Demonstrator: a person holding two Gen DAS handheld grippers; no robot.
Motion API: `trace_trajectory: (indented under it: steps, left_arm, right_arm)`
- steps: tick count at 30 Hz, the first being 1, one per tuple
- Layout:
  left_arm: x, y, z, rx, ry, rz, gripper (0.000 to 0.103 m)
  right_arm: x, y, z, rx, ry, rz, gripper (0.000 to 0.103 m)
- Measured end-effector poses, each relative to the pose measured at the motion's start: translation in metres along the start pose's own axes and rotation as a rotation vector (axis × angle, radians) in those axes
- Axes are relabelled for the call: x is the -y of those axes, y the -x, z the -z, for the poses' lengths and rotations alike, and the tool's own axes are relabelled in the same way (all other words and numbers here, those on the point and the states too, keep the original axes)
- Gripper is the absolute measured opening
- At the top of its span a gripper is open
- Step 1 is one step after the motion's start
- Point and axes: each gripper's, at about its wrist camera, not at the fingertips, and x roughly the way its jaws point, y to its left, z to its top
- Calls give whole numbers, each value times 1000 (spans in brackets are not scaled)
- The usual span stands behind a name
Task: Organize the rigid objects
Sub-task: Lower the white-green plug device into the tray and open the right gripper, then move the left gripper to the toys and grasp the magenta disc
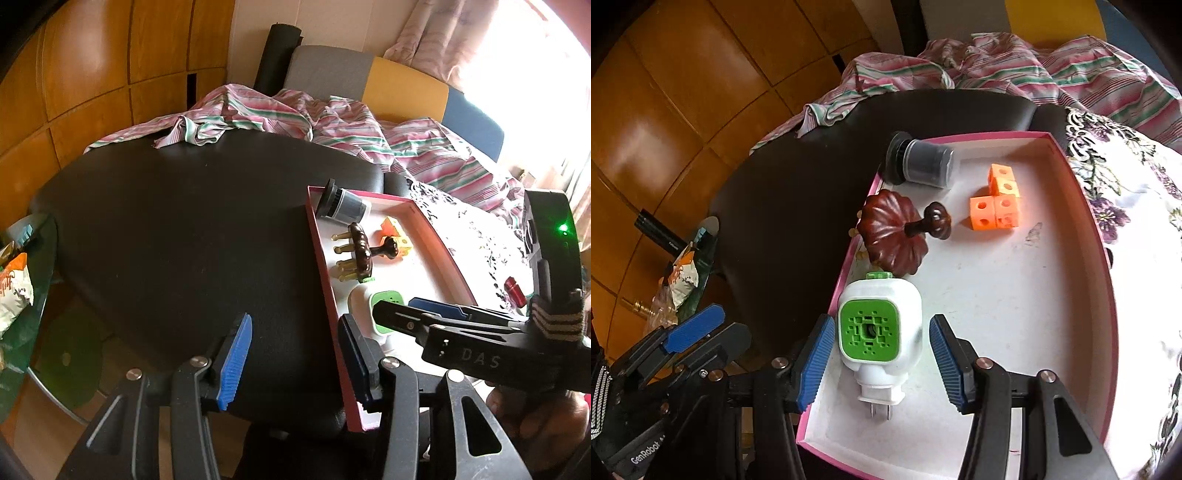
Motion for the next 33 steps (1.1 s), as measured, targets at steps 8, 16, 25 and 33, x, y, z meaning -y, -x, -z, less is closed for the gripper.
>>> trace_trajectory:
  steps: [8, 16, 25, 33]
  left_arm:
    - [8, 5, 0, 11, -22, 9, 50]
    - [21, 7, -1, 11, -64, 27, 50]
    - [42, 6, -2, 4, -117, 55, 50]
    - [61, 4, 0, -5, -167, 81, 50]
  right_arm:
    - [5, 14, 5, 30, -6, 23, 54]
    - [13, 38, 9, 73, 0, 70, 54]
    - [49, 78, 13, 139, -60, 123, 54]
    - [88, 109, 20, 183, -133, 187, 54]
